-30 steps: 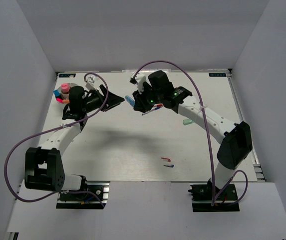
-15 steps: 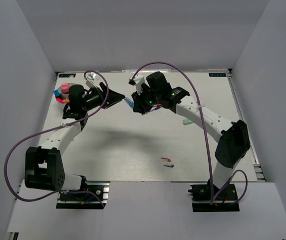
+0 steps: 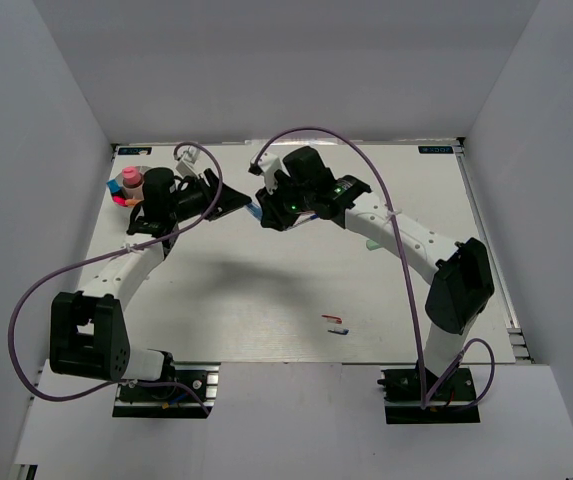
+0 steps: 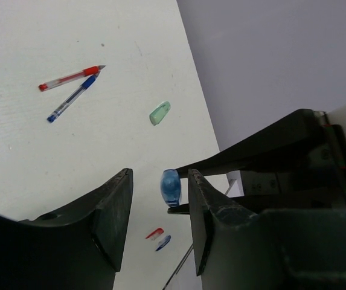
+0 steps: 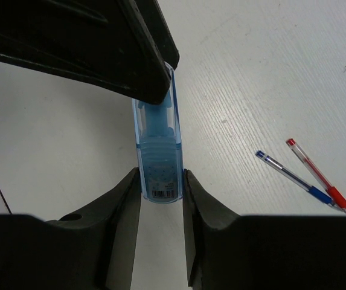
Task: Sort the stationery into containers
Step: Pass the stationery from the right arm to the left, then place the stationery into the container, then grab a piece of stationery with the right arm, then pass the stationery from the right arm to the left
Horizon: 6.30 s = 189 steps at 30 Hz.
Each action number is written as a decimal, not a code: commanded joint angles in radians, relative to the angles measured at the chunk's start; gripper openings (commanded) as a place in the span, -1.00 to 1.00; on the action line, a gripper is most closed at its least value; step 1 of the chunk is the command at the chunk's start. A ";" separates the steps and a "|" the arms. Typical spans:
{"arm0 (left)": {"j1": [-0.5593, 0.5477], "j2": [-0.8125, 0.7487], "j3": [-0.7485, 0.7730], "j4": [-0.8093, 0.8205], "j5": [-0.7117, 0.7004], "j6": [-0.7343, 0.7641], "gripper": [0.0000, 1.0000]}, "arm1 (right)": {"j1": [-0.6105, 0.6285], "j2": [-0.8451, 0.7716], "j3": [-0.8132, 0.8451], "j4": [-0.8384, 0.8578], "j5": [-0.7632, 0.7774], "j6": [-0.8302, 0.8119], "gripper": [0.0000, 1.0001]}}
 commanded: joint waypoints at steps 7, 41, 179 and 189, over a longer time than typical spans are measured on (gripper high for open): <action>-0.017 -0.005 0.002 -0.028 -0.006 0.039 -0.11 | 0.020 0.004 0.054 0.028 0.024 -0.024 -1.00; 0.219 0.257 0.610 -0.367 -0.765 0.661 -1.00 | -0.224 -0.142 -0.162 -0.003 0.015 0.023 0.58; -0.853 0.131 -0.217 0.271 -0.432 2.287 0.07 | -0.346 -0.059 -0.351 -0.258 -0.076 0.643 -1.00; -0.881 0.197 -0.186 0.261 -0.478 2.324 0.12 | -0.337 -0.071 -0.366 -0.244 -0.126 0.668 -1.00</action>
